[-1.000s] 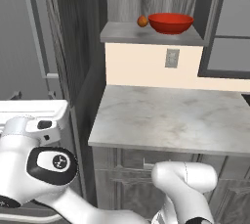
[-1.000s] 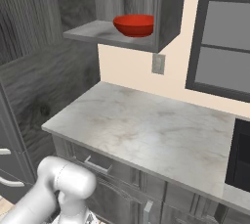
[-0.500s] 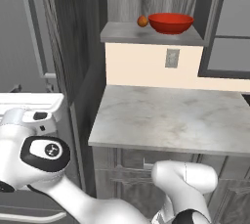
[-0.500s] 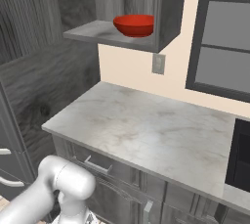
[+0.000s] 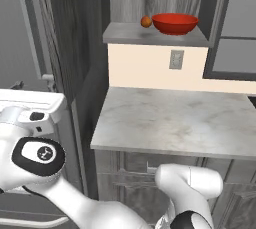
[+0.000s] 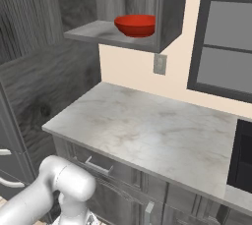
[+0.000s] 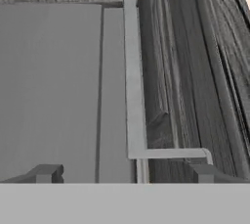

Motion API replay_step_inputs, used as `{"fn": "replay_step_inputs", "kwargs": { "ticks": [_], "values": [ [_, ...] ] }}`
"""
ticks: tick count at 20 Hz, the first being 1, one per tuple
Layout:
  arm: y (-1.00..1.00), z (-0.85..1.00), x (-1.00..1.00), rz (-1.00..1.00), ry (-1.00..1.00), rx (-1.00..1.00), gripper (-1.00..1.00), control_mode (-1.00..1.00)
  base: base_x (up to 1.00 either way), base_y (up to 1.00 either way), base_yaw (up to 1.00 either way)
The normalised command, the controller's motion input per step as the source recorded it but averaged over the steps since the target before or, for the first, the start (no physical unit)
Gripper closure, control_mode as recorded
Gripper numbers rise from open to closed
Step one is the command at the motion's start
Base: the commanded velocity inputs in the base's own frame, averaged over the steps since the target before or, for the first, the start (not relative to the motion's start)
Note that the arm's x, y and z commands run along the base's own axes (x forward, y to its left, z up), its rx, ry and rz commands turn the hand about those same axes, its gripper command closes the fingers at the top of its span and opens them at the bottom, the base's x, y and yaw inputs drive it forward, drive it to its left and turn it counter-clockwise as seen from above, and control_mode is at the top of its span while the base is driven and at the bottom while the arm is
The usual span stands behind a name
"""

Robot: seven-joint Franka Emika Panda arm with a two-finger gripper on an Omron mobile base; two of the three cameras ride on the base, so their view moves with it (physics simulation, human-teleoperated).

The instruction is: Pick the mug and place it in the sink. Pick the bowl and place it in the open cabinet and then close the cabinet.

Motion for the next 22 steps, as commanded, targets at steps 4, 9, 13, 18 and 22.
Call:
{"fn": "replay_step_inputs", "kwargs": {
  "ticks": [4, 9, 13, 18, 22],
  "values": [
    [-0.84, 0.42, 0.00, -0.15, -0.01, 0.07, -1.00, -1.00, 0.00, 0.00, 0.00],
    [-0.90, 0.43, 0.00, -0.17, -0.03, 0.08, -1.00, -1.00, 0.00, 0.00, 0.00],
    [-0.98, 0.31, -0.09, -0.16, -0.07, 0.12, -1.00, -1.00, 0.00, 0.00, 0.00],
    [-1.00, 0.16, -0.12, -0.13, -0.01, 0.14, -1.00, -1.00, 0.00, 0.00, 0.00],
    [-0.83, 0.00, 0.13, -0.02, 0.03, 0.06, -1.00, -1.00, 0.00, 0.00, 0.00]
  ]
}}
